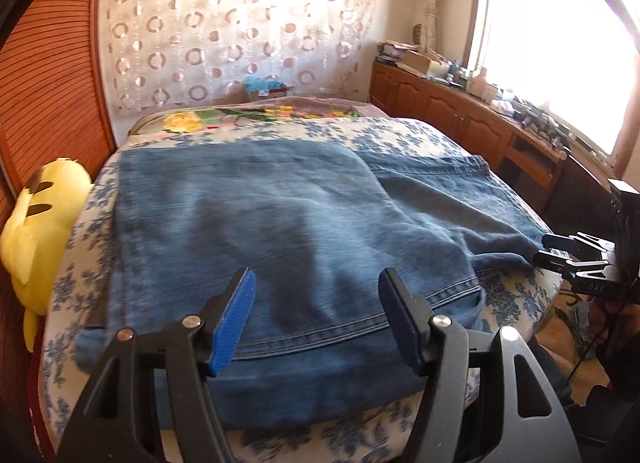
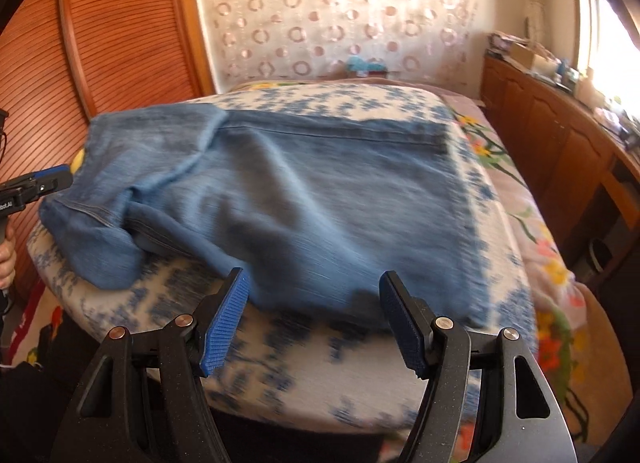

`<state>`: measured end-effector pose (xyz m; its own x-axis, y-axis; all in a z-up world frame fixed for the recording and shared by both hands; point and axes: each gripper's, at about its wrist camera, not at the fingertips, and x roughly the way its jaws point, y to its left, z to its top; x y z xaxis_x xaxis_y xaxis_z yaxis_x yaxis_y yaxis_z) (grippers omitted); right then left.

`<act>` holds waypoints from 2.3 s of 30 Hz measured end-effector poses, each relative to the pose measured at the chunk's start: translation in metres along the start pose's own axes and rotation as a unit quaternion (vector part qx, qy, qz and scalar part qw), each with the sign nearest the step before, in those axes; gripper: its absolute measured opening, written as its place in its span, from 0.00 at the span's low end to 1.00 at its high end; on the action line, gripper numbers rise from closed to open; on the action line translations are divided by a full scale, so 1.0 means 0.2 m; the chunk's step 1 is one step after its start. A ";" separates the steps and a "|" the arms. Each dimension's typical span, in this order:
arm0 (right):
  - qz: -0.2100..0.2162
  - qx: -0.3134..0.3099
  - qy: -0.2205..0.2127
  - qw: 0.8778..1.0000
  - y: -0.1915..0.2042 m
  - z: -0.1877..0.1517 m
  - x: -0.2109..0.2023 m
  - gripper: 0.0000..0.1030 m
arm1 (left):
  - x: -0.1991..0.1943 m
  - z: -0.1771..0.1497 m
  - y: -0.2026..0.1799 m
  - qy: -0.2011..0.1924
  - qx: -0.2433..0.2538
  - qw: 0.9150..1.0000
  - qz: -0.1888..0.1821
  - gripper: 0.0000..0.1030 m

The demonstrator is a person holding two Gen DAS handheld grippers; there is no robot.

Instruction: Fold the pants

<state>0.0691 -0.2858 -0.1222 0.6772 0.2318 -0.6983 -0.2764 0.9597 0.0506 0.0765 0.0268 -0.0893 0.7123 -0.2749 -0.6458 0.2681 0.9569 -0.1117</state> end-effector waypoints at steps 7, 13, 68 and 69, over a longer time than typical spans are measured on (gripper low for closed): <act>-0.020 0.029 0.003 0.999 -0.17 -0.08 -0.07 0.67 | 0.11 0.00 -0.11 0.023 0.015 1.000 -0.008 0.62; -0.045 0.043 0.008 0.998 -0.26 -0.11 -0.12 0.67 | 0.16 -0.02 -0.11 0.037 0.014 0.999 -0.008 0.62; -0.010 0.108 -0.066 0.992 -0.38 0.11 -0.15 0.12 | 0.03 0.00 -0.03 0.002 -0.009 1.000 0.016 0.63; -0.003 0.107 -0.072 0.992 -0.36 0.14 -0.16 0.12 | 0.03 0.01 -0.01 0.000 -0.010 1.000 0.017 0.63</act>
<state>0.0870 -0.3578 -0.0837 0.7729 0.2309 -0.5910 -0.1311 0.9695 0.2072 0.0804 0.0226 -0.0912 0.7211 -0.2420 -0.6492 0.2300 0.9675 -0.1052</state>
